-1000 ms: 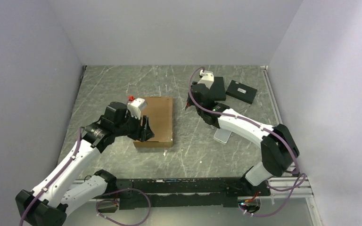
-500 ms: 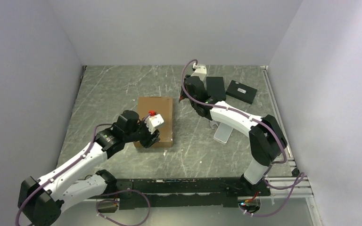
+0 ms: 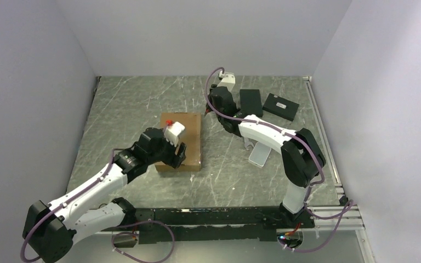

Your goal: Unpack the express box

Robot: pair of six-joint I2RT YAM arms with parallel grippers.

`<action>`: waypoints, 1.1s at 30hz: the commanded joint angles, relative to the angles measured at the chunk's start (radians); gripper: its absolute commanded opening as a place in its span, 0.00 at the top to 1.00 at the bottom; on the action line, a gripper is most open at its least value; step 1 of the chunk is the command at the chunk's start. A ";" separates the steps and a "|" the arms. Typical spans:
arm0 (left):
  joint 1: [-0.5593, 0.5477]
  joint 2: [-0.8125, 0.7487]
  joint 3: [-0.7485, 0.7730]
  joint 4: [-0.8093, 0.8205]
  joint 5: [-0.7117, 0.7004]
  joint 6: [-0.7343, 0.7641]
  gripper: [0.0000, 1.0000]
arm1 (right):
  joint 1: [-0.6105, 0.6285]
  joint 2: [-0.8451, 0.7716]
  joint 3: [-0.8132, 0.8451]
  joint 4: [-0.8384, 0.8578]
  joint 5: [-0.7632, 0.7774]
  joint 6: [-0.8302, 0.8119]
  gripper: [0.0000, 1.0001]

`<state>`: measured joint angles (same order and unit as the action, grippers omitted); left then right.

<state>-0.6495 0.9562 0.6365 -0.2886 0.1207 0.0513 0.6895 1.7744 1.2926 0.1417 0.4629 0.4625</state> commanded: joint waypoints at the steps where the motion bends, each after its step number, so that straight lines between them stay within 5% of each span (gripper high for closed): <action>1: 0.007 0.038 0.132 -0.123 -0.262 -0.557 0.26 | 0.000 0.018 0.067 0.073 0.016 -0.021 1.00; 7: 0.035 0.037 0.176 -0.508 -0.356 -1.172 0.23 | 0.013 0.045 0.103 0.061 0.038 -0.044 1.00; 11: 0.112 -0.056 0.141 -0.541 -0.250 -1.326 0.21 | 0.031 0.051 0.110 0.074 0.070 -0.070 1.00; 20: 0.188 -0.153 -0.080 -0.281 0.078 -1.753 0.27 | 0.059 0.085 0.135 0.087 0.115 -0.081 1.00; 33: 0.188 -0.114 -0.213 -0.098 -0.118 -1.945 0.43 | 0.066 0.081 0.121 0.095 0.142 -0.064 1.00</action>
<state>-0.4648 0.8108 0.4568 -0.5030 0.0589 -1.8103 0.7525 1.8755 1.3811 0.1757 0.5545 0.3946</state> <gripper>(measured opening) 0.582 0.262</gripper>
